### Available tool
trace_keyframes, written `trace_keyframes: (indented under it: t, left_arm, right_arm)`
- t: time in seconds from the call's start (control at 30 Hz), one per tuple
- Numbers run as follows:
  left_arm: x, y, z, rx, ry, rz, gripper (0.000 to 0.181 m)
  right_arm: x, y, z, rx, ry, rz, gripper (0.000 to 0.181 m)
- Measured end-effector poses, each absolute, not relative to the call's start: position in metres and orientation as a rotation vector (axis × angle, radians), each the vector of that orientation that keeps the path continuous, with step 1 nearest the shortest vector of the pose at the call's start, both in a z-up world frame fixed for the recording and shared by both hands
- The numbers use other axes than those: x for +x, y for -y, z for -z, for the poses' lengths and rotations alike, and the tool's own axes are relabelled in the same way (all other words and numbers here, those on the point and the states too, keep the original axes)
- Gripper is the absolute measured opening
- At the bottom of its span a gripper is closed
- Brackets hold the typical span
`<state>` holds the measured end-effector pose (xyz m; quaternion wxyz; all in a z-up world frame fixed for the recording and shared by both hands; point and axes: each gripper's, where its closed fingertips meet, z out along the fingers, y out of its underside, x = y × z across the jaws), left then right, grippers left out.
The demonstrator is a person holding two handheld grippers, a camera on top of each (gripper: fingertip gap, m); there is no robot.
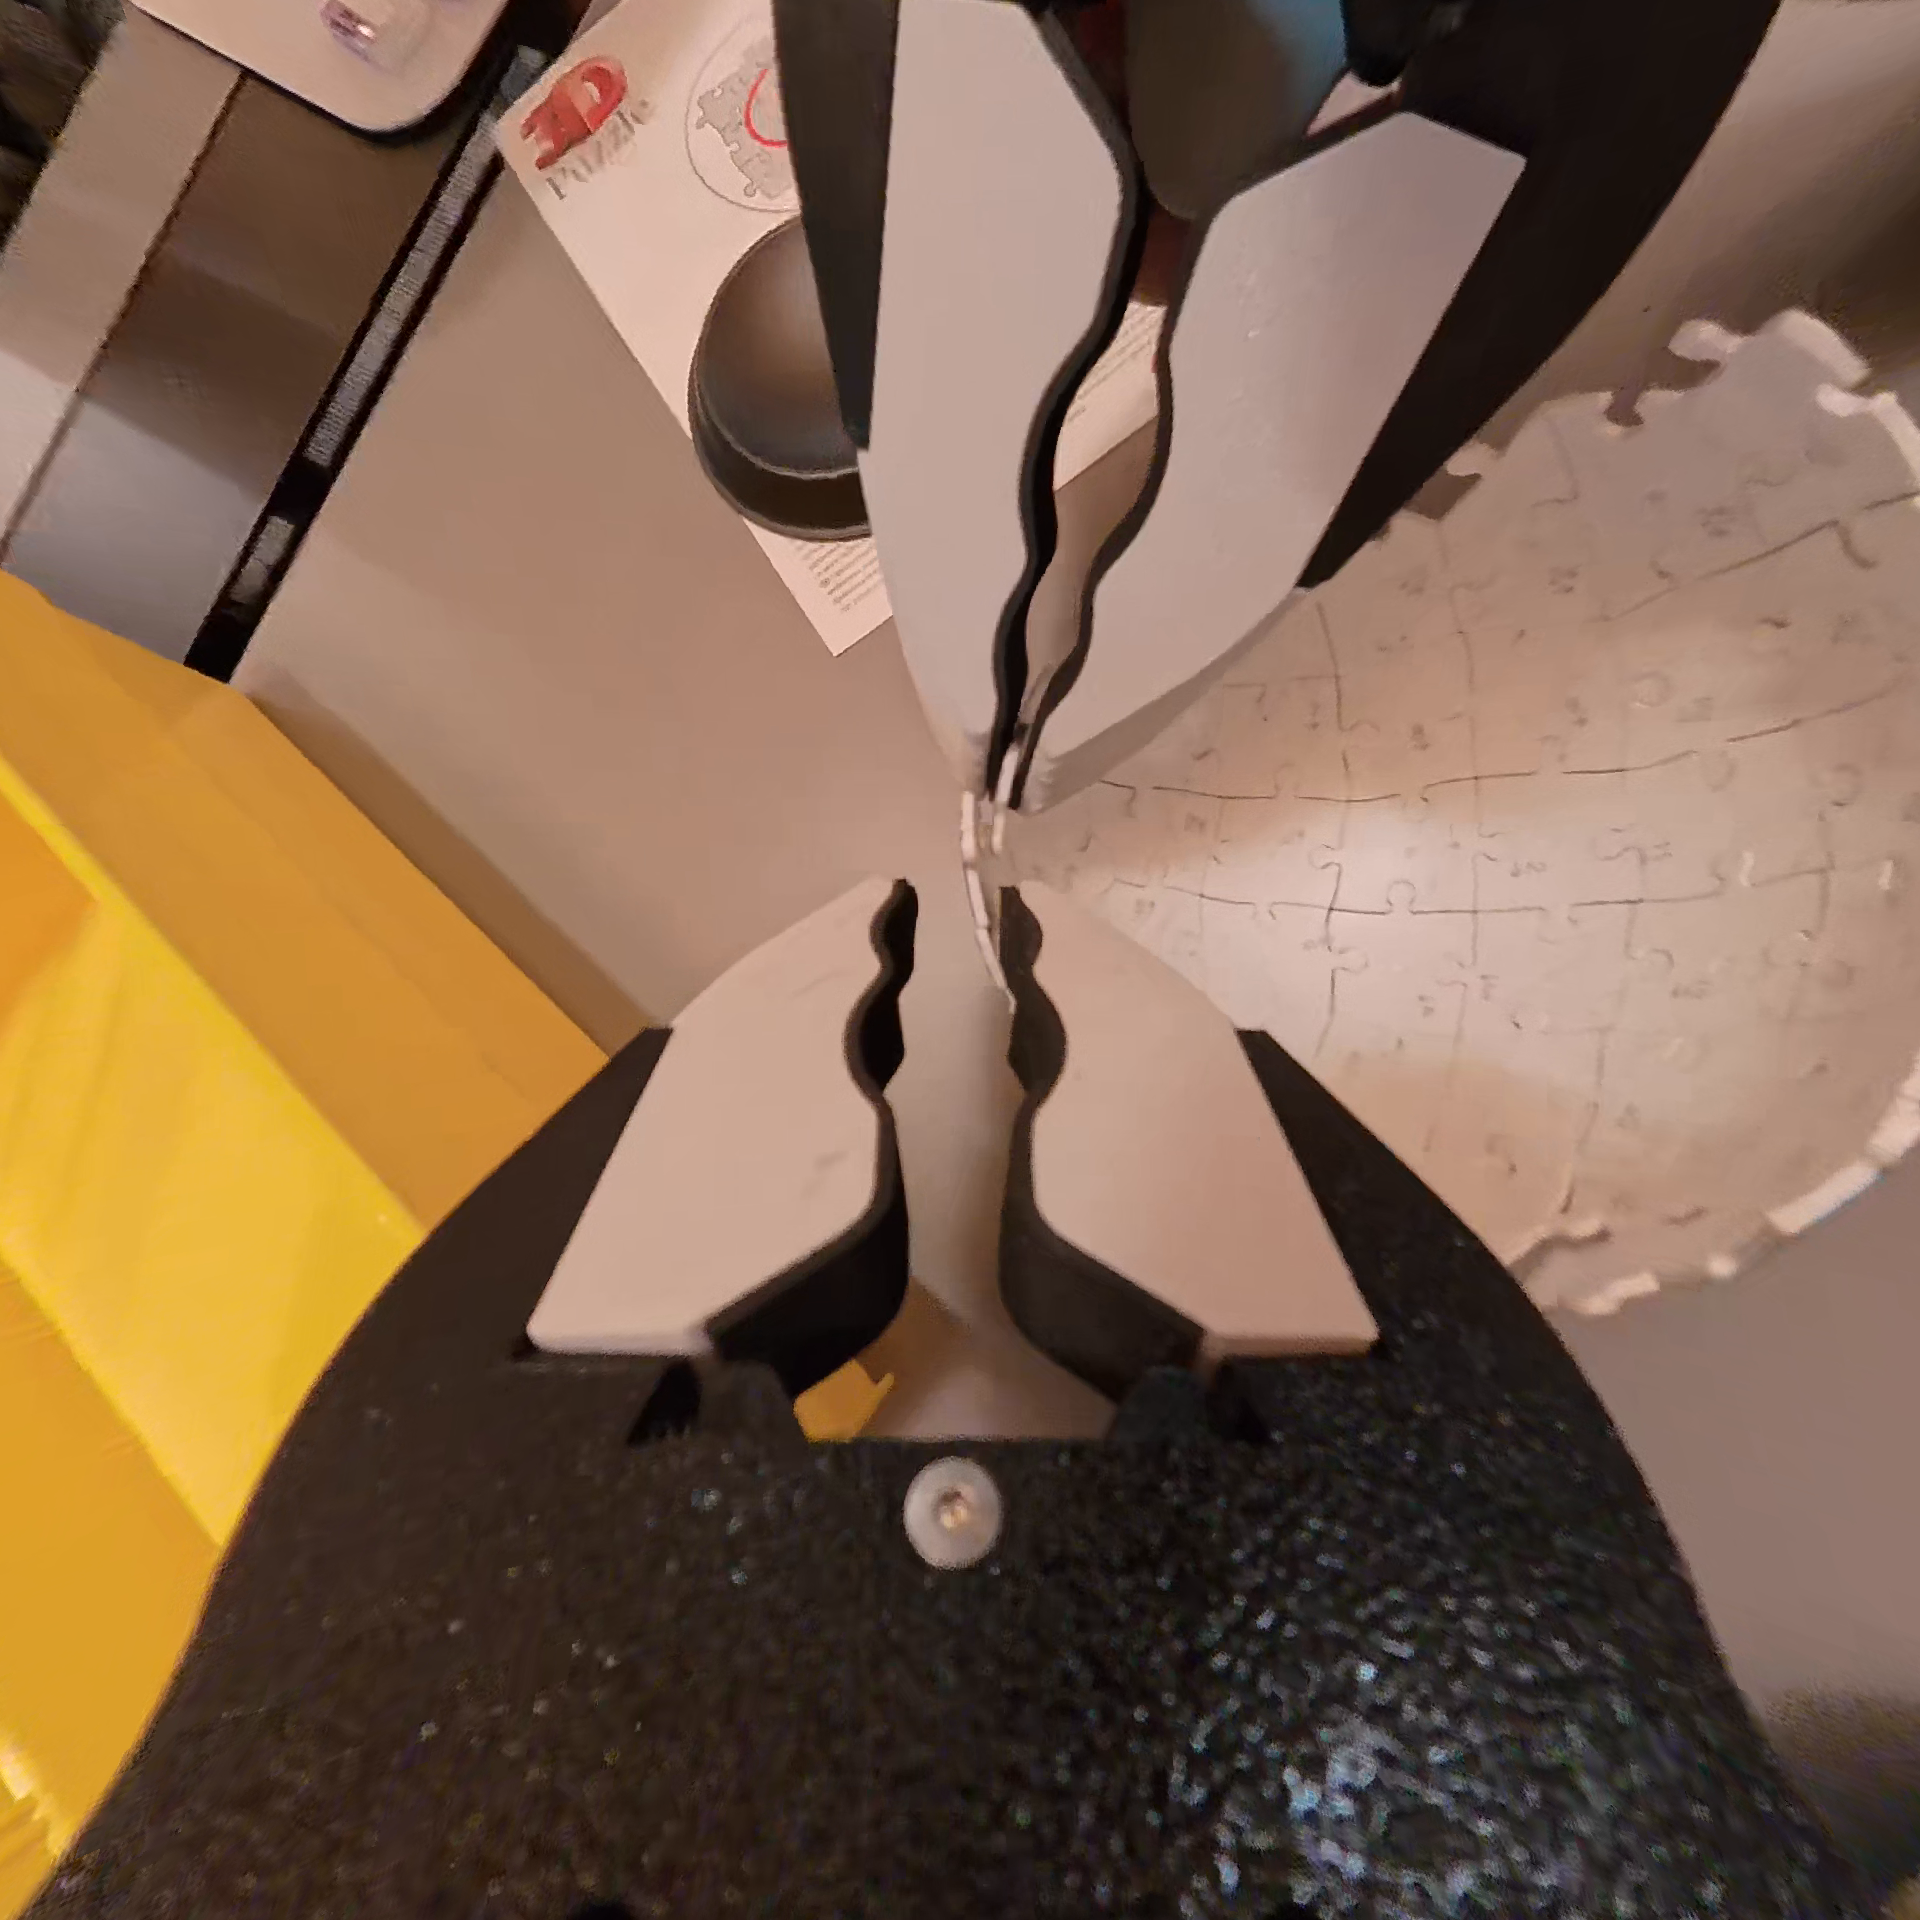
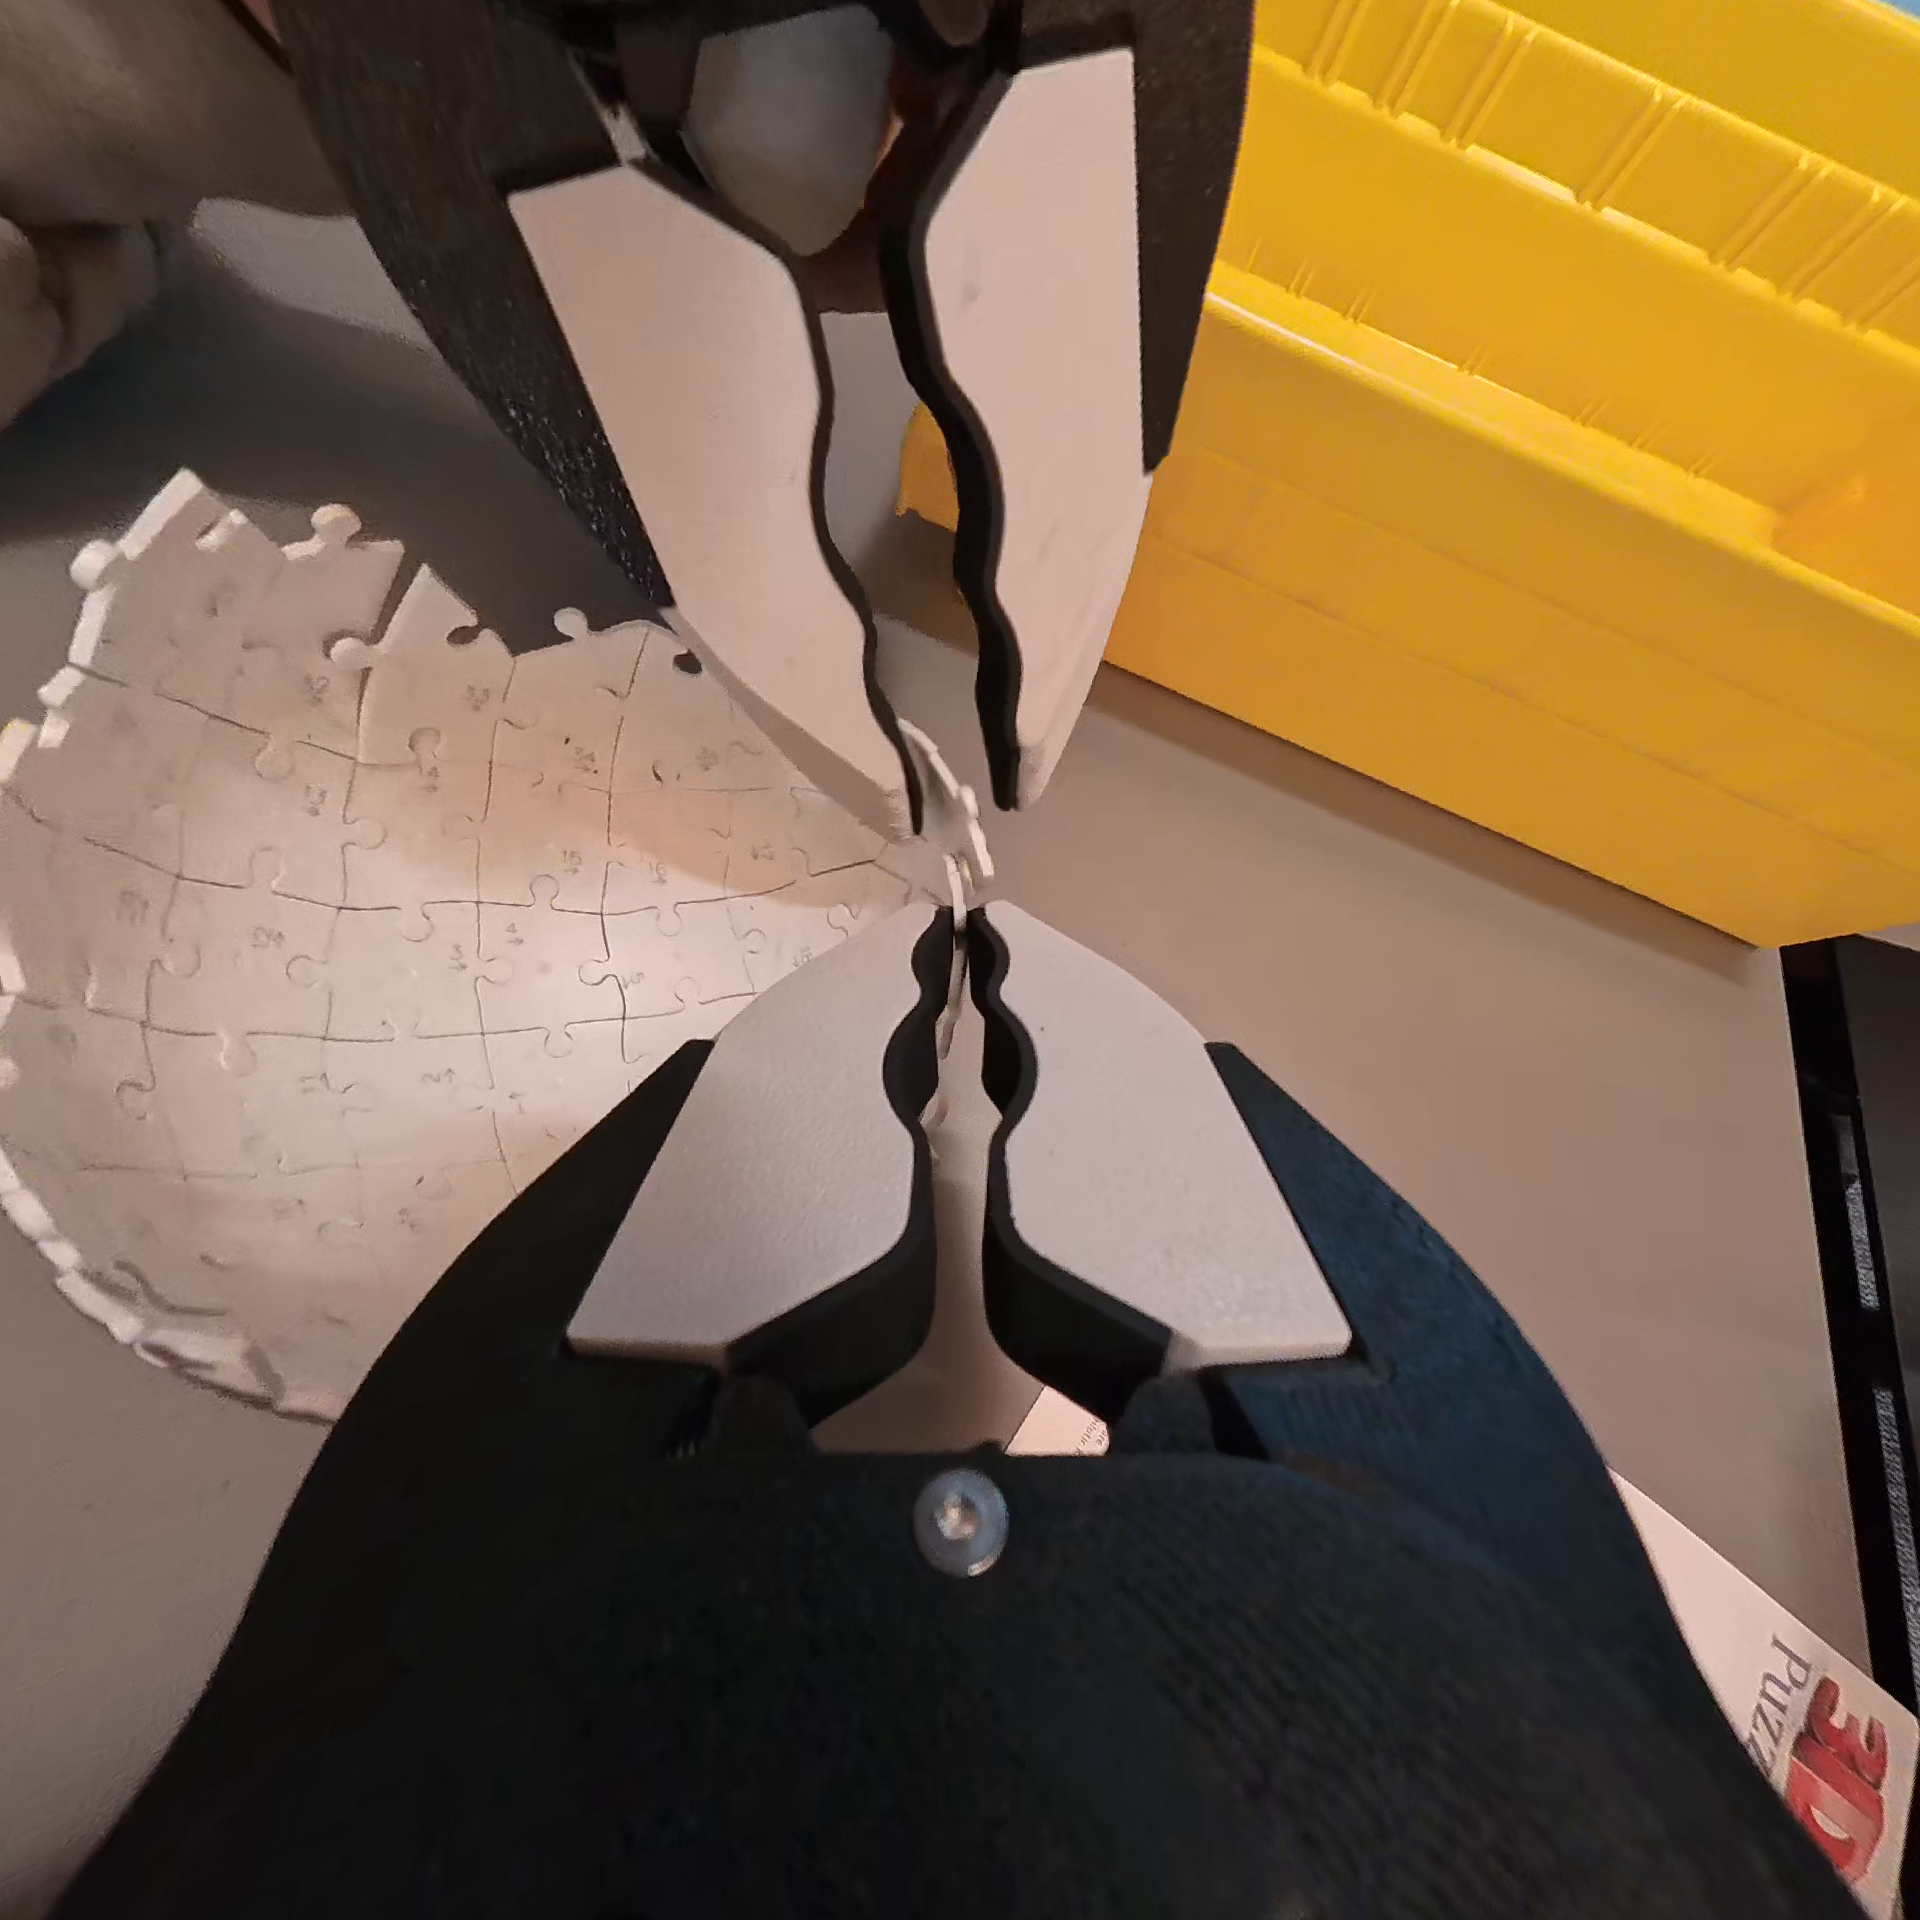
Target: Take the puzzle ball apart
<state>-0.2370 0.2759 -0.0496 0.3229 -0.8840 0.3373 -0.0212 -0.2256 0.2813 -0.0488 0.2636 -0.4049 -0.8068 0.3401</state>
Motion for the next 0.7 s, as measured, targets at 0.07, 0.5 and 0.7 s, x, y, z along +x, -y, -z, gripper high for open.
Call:
trace_keyframes:
  t: [0.07,0.5,0.7]
  left_arm:
    - [-0.234,-0.275,0.051,-2.367,-0.903,0.103,0.014]
    - [-0.225,-0.283,0.059,-2.507,-0.991,0.210,0.003]
    - [-0.228,-0.283,0.063,-2.503,-1.015,0.207,0.003]
  right_arm:
    - [-0.226,-0.281,0.049,-1.097,2.180,-0.922,0.003]
    - [-0.224,-0.285,0.052,-1.114,2.178,-0.939,0.003]
    - [-0.225,-0.286,0.052,-1.128,2.169,-0.950,0.003]
